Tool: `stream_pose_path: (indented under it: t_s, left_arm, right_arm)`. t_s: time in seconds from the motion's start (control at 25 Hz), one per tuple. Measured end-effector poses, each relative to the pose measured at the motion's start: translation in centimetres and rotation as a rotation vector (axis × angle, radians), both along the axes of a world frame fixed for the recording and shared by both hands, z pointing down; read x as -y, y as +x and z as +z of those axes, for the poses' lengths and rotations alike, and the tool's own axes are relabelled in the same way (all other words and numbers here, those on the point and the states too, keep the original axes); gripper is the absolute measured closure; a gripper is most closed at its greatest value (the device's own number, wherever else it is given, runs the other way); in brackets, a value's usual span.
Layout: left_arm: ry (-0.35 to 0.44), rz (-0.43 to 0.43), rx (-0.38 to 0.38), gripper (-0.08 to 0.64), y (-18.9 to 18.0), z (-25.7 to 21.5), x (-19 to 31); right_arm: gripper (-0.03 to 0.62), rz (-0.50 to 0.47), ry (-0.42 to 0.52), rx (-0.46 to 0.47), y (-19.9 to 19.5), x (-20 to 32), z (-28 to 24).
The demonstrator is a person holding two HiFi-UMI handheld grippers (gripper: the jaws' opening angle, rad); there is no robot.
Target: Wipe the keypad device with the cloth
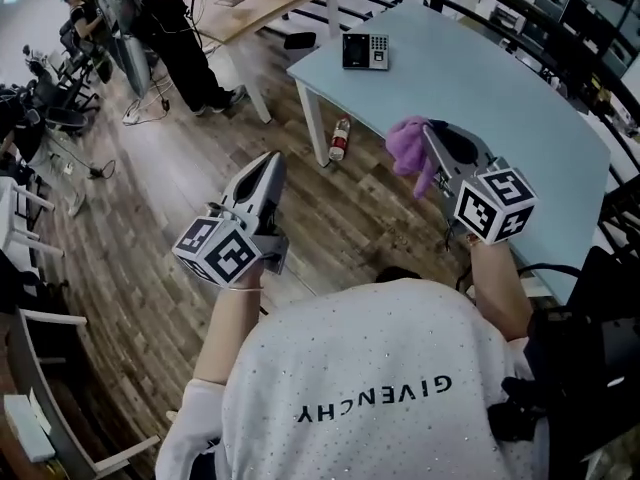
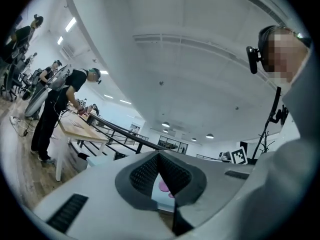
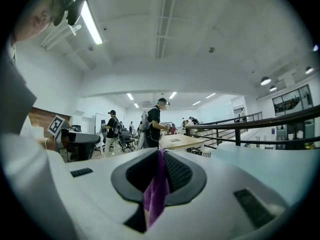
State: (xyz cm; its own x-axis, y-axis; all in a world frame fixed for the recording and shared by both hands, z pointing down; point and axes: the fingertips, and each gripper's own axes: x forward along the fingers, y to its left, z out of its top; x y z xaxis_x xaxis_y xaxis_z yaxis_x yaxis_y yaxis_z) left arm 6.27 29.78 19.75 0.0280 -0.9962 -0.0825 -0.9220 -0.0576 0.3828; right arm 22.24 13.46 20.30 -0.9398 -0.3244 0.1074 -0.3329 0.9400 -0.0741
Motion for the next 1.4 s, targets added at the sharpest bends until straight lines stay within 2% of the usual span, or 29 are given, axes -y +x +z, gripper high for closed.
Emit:
stream_pose_path:
  t_s: [0.2, 0.48, 0.72, 0.96, 1.12, 1.2, 1.4]
  left_arm:
    - [0.010, 0.016, -0.010, 0.558, -1.6, 0.8, 2.1]
    - [-0.005, 0.031, -0.040, 0.558, -3.5, 1.3, 5.1]
    - [-0.015, 0.076, -0.047, 0.558, -6.1, 0.5, 9.8]
    - [-0.039, 0.128, -0.045, 0.557, -10.3, 0.9, 17.1]
    - [-0.019, 0.110, -0.061, 0.558, -13.5, 2.8, 21.3]
    - [-0.020, 0.129, -0.088, 0.559, -14.3, 4.0, 23.6]
    - [-0.098, 0.172, -0.103, 0.560, -16.0, 7.8, 29.8]
  right_arm:
    - [0.555, 0.038, -0.024, -0.031, -0.5, 1.5, 1.3]
    - [0.555, 0.030, -0.039, -0.054, -3.4, 4.1, 2.6]
    - [0.555, 0.011, -0.013, -0.079, -8.1, 8.6, 3.4]
    - [0.554, -0.013, 0.001, -0.117, -14.6, 15.5, 4.6]
    - [0.555, -0.012, -0.053, -0.112, -18.2, 20.3, 6.6]
    - [0.555, -0.009, -0.091, -0.110, -19.7, 22.1, 7.8]
    - [0.554, -0.022, -0.136, -0.103, -23.4, 25.8, 10.2]
